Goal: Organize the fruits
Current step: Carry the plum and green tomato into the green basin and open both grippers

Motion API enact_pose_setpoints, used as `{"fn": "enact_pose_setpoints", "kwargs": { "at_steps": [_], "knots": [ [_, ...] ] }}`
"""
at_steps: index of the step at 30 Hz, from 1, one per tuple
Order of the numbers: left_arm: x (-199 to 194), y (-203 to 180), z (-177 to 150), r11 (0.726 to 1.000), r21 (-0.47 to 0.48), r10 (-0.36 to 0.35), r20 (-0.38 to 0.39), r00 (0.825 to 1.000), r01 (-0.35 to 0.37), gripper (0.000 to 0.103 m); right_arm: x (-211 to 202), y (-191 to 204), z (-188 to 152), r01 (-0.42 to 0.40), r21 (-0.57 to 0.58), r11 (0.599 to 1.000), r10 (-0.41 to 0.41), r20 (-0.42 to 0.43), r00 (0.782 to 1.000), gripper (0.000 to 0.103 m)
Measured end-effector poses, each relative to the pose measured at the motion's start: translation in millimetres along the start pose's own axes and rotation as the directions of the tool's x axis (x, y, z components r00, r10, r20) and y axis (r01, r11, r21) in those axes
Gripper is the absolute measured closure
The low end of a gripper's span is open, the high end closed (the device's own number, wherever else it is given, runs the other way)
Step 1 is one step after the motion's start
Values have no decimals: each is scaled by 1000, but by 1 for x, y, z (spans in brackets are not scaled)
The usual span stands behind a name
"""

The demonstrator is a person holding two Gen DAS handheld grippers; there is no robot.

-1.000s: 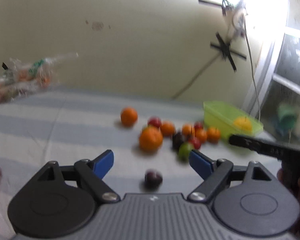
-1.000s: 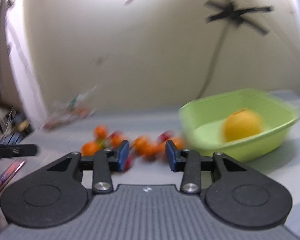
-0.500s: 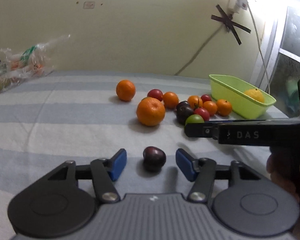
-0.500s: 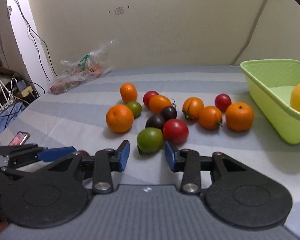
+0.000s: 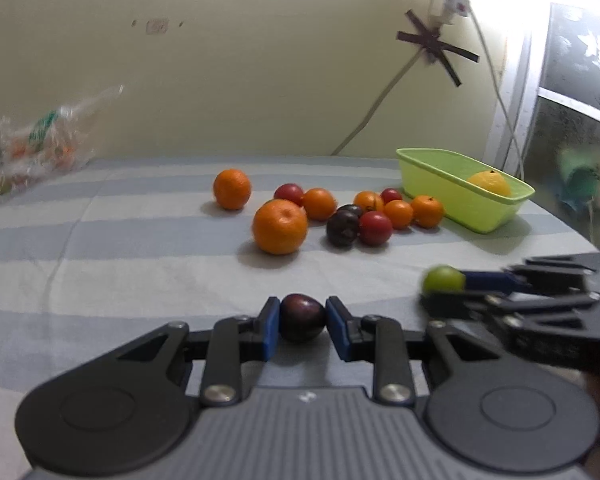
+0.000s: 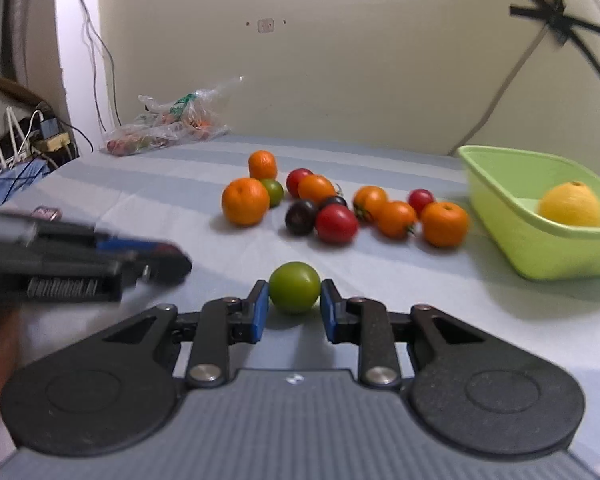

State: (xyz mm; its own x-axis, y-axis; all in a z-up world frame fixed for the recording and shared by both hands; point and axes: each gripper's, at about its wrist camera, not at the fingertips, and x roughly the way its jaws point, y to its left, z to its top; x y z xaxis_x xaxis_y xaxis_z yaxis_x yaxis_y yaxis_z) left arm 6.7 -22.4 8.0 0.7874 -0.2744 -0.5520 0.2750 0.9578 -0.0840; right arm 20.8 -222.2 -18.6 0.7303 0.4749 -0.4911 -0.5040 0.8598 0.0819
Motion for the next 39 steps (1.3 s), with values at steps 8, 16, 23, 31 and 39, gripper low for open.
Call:
{"fn": "enact_pose_setpoints", "kwargs": {
  "at_steps": [8,16,23,31,39],
  "knots": [
    [-3,-45,-2,990,121,-79,7,997,77,77,-35,-3,-21,29,-52,998,-27,36,999,73],
    [10,-84,19,969,184,-166,-9,986,165,77,-50,-16,-21,143,-64,988,-135,115,984,73],
    [50,-114,87,950,120,-292,25,956,287,77,-56,-68,-1,290,3,957,-284,218,934,72],
    [125,-136,133,948,15,-317,-23,948,317,77,-42,-129,22,394,87,915,-403,238,884,72],
    [165,-149,137,963,14,-268,-65,961,269,76,-27,-168,23,421,187,888,-452,174,875,71]
  ]
}}
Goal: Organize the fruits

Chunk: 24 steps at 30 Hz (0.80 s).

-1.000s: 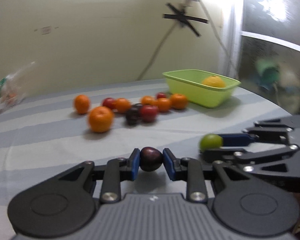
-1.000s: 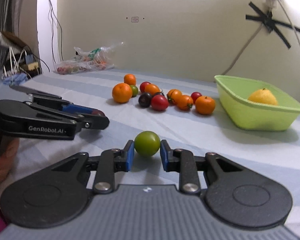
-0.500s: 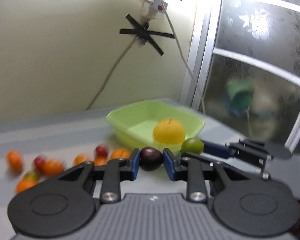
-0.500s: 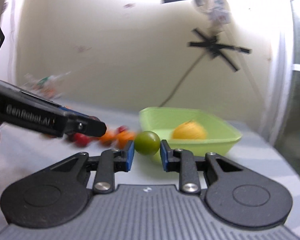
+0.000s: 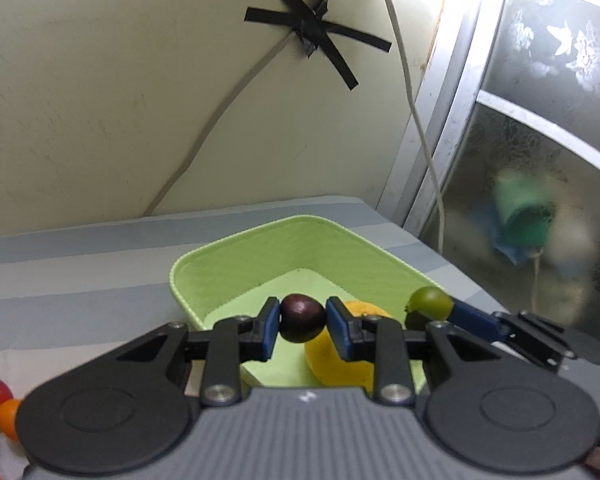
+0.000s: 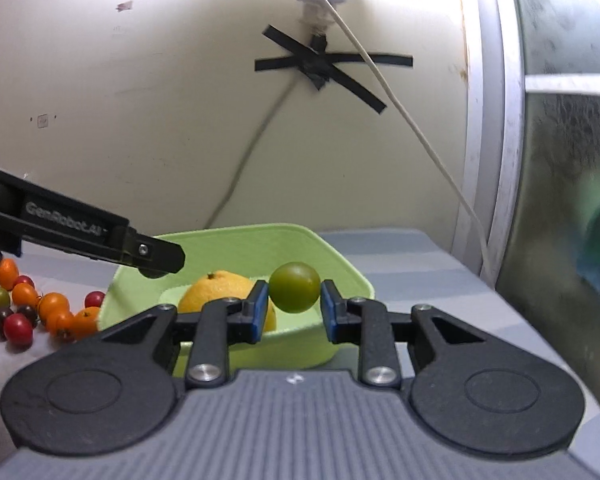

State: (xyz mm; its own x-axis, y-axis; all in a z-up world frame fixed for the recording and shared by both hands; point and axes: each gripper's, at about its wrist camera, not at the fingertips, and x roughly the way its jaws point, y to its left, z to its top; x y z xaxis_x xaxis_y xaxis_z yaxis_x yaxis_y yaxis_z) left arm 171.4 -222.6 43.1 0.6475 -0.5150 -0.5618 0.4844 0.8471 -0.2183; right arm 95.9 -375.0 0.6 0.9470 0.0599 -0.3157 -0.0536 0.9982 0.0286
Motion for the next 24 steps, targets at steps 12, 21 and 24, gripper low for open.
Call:
{"fn": "enact_pose_setpoints", "kwargs": {
  "at_steps": [12,21,24],
  "knots": [
    [-30,2,-13,998,17,67,83,994,-69,59,-6,1,-6,14,3,1000,-14,56,998,58],
    [-140,49,-80,973,-22,232,170,958,-232,54,-32,21,-14,-32,-21,999,36,184,982,58],
    [-165,75,-110,948,-63,317,121,941,-312,54,-40,37,-16,-88,-40,995,94,196,976,58]
  ]
}}
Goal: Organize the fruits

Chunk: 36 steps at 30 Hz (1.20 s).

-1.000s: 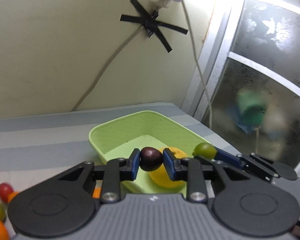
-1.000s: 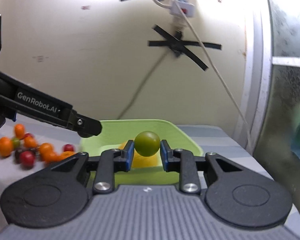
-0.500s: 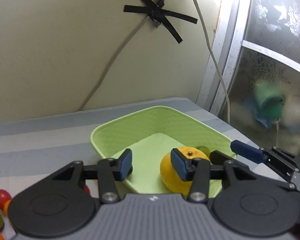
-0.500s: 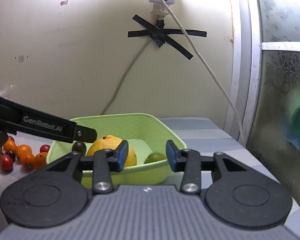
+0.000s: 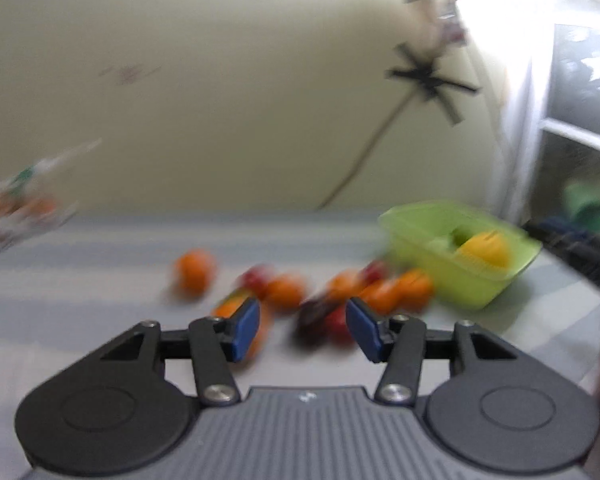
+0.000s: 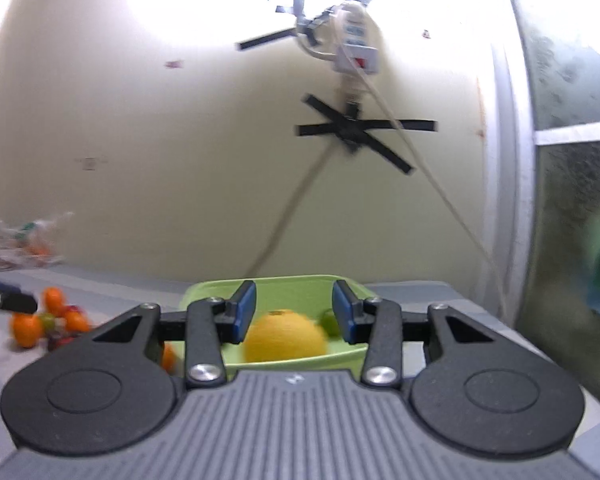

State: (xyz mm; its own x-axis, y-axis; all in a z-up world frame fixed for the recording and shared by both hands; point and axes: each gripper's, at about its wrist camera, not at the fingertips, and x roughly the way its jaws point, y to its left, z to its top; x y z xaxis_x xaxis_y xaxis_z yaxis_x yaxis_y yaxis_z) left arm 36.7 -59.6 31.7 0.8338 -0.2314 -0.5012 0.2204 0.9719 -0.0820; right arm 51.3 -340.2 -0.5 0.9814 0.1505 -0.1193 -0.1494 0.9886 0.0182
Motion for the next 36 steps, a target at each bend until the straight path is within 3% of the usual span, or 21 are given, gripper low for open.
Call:
{"fn": "enact_pose_setpoints", "kwargs": {
  "at_steps": [5,7,11,17,24,33,35,36],
  "knots": [
    [-10,32,-30,991,-14,129,-47,991,-130,54,-10,39,-1,-148,8,989,148,-65,987,58],
    [-12,38,-30,992,-50,113,-47,992,-116,53,-8,59,-3,-205,16,979,205,-125,971,58],
    [-9,31,-31,989,-12,143,-71,987,-145,51,-3,93,-9,-264,37,964,266,-226,937,58],
    [0,35,-32,988,-47,140,-112,984,-146,51,-3,117,-17,-249,85,965,263,-304,916,58],
    [4,31,-32,988,-19,152,-120,981,-155,47,-6,112,-21,-175,128,976,207,-316,926,58],
    [22,24,-20,989,-6,146,-134,980,-148,45,-5,104,-23,-162,167,973,208,-312,927,55],
    [27,20,-18,990,11,139,-137,981,-139,41,-6,102,-22,-161,176,971,209,-307,929,53],
    [30,19,-16,991,10,135,-145,980,-135,33,-6,102,-22,-160,180,971,209,-305,929,53]
  ]
}}
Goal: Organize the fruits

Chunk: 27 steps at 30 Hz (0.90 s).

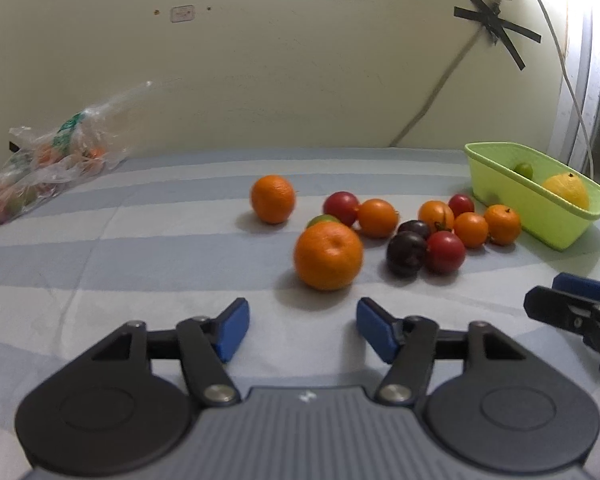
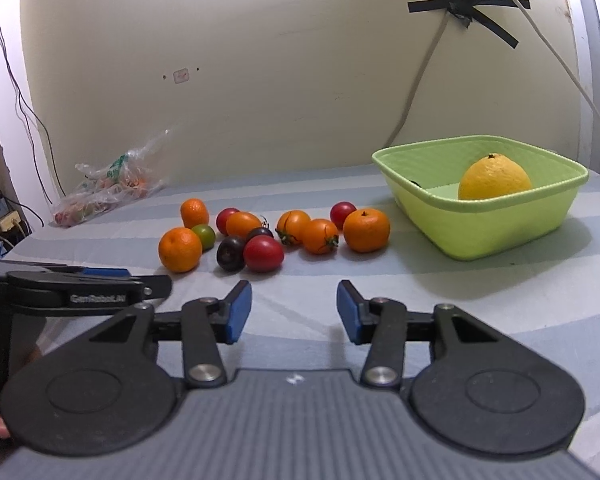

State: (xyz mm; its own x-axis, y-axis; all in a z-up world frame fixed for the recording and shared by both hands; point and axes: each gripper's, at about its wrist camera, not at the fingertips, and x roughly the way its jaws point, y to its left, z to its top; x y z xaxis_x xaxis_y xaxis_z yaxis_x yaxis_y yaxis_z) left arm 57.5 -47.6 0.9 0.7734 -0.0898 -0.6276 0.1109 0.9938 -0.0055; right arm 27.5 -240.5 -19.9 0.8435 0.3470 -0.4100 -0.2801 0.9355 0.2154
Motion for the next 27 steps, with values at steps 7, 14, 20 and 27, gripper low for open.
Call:
{"fn": "enact_pose_setpoints", "kwargs": {
  "at_steps": [7,14,20,27],
  "knots": [
    [16,-5,8,1000,-7,-16,-46,999,16,0,-2,-2,0,-3,21,1000,2,7,1000,48],
    [10,-24,1,990,131,52,5,999,-52,0,-1,-4,1,-9,26,1000,9,6,1000,46],
    [6,-30,-4,982,170,71,35,997,-76,0,-2,-6,1,-10,33,999,10,9,1000,43],
    [12,3,1,998,16,-63,-5,998,63,0,0,-9,1,-12,37,999,12,0,1000,39]
  ]
}}
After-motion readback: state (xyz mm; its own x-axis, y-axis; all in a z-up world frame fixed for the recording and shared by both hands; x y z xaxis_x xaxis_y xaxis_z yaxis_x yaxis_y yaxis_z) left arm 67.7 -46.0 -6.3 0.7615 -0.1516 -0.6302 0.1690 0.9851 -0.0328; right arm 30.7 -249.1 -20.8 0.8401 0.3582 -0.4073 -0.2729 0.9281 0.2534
